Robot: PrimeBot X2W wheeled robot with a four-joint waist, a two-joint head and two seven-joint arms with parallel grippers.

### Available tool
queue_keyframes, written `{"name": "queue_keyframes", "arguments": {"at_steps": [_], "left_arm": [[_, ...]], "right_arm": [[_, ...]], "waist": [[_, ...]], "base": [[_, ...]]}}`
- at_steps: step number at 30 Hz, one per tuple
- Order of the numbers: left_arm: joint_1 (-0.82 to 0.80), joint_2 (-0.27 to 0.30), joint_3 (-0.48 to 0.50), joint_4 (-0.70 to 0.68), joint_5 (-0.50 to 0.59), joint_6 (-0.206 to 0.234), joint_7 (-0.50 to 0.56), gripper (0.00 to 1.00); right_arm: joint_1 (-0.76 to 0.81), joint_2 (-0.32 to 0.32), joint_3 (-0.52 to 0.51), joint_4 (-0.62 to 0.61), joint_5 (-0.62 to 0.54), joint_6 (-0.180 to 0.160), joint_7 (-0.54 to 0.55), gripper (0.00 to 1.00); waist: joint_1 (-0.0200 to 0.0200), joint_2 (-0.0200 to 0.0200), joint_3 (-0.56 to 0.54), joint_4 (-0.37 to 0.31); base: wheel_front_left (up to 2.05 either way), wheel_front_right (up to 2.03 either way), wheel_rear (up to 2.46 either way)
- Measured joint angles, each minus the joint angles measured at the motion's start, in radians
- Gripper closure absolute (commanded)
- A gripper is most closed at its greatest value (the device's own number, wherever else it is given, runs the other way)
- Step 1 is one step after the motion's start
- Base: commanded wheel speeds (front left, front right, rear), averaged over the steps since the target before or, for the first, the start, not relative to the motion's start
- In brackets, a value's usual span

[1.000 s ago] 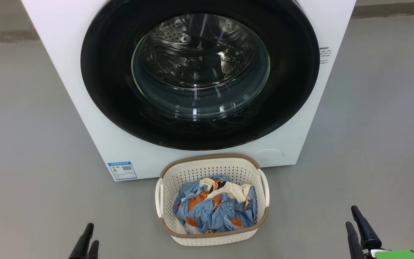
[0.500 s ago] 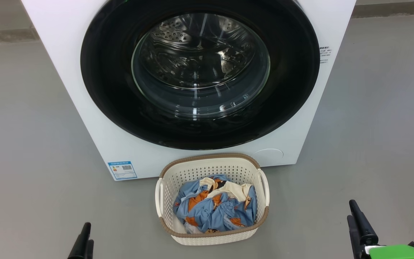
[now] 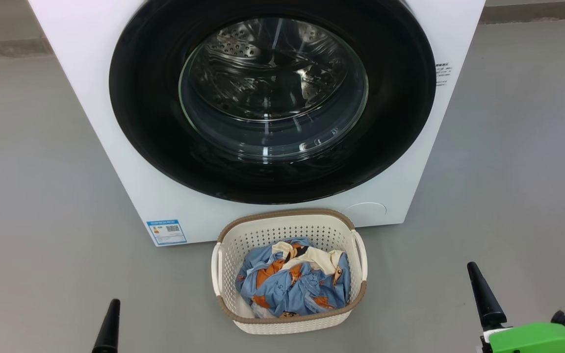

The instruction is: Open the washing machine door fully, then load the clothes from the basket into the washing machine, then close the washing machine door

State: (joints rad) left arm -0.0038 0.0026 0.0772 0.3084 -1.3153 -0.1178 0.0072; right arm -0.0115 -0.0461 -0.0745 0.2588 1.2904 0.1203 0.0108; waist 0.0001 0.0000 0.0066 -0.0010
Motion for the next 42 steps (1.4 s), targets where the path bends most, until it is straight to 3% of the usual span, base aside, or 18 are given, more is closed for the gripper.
{"name": "queue_keyframes", "arguments": {"at_steps": [22,42], "left_arm": [[0.002,0.008,-0.004,-0.050,0.424,0.000,-0.062,0.00],[0.025,0.022,0.013,-0.042,0.691,0.008,-0.123,0.00]], "right_arm": [[-0.035,-0.062,0.097,-0.007,-0.361,0.000,-0.066,0.00],[-0.036,-0.086,0.136,0.045,-0.603,0.000,-0.123,0.00]], "waist": [[0.0000,0.0000,0.001,-0.003],[0.0000,0.0000,0.000,-0.009]], "base": [[0.00,0.00,0.00],[0.00,0.00,0.00]]}}
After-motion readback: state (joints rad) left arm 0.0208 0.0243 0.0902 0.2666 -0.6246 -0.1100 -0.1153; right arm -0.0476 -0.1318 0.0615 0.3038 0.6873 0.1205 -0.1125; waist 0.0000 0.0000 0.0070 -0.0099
